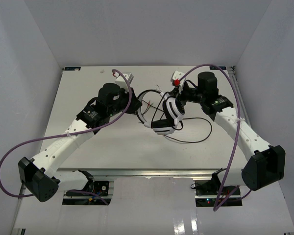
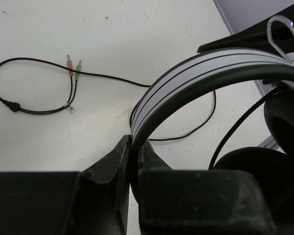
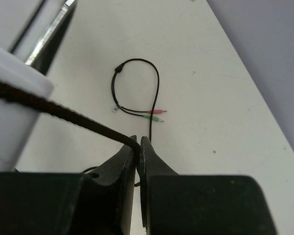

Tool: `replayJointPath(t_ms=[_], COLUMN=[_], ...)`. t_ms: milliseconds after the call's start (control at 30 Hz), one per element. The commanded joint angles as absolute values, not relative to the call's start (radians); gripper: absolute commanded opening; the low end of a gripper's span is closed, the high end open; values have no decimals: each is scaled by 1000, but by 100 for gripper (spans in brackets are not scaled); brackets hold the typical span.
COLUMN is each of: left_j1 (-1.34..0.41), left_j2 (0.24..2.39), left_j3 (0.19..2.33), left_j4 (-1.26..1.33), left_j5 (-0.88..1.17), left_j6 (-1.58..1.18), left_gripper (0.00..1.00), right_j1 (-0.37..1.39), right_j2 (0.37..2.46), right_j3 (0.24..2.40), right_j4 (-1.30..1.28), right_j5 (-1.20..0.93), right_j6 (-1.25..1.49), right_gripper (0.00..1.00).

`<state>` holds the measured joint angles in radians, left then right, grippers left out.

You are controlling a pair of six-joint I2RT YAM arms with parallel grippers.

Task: Wrap the headphones

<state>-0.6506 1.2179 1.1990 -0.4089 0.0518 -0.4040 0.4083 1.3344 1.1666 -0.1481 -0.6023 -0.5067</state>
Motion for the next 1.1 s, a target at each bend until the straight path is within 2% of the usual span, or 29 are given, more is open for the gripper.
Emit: replayJointPath(t_ms=[0, 200, 333, 500, 600, 767, 833, 967, 1067], left_j1=[-656, -657, -656, -657, -661, -680, -687, -690, -690], left_j2=[1204, 1222, 1224, 1239, 1257, 1303, 1317, 1335, 1336], left_j3=[1280, 1267, 1323, 1422, 1462, 1551, 1588, 1653, 1687], left_j4=[-415, -417, -419, -451, -471, -515, -538, -562, -568], left_j5=[31, 25, 42, 66, 76, 67, 58, 39, -10], left_j6=[-448, -460, -492, -533, -557, -583, -589, -611, -635], left_gripper=[0, 0, 0, 0, 0, 0, 0, 0, 0], right_j1=[369, 340, 314, 301, 301, 303, 303, 303, 302], right_j2=[1296, 1265, 1271, 1311, 1348, 1464, 1523, 1647, 1713], right_j3=[1160, 1147, 1061, 1026, 1028, 1025, 1034, 1001, 900], right_j4=[9, 64, 147, 268, 332, 557, 633, 848, 1183], right_j5=[-716, -757, -812, -901, -940, -975, -987, -1045, -1136], right_j6=[-396, -349, -286, -155, -83, 96, 162, 315, 504], right_gripper=[8, 8, 8, 14, 20, 48, 56, 62, 65])
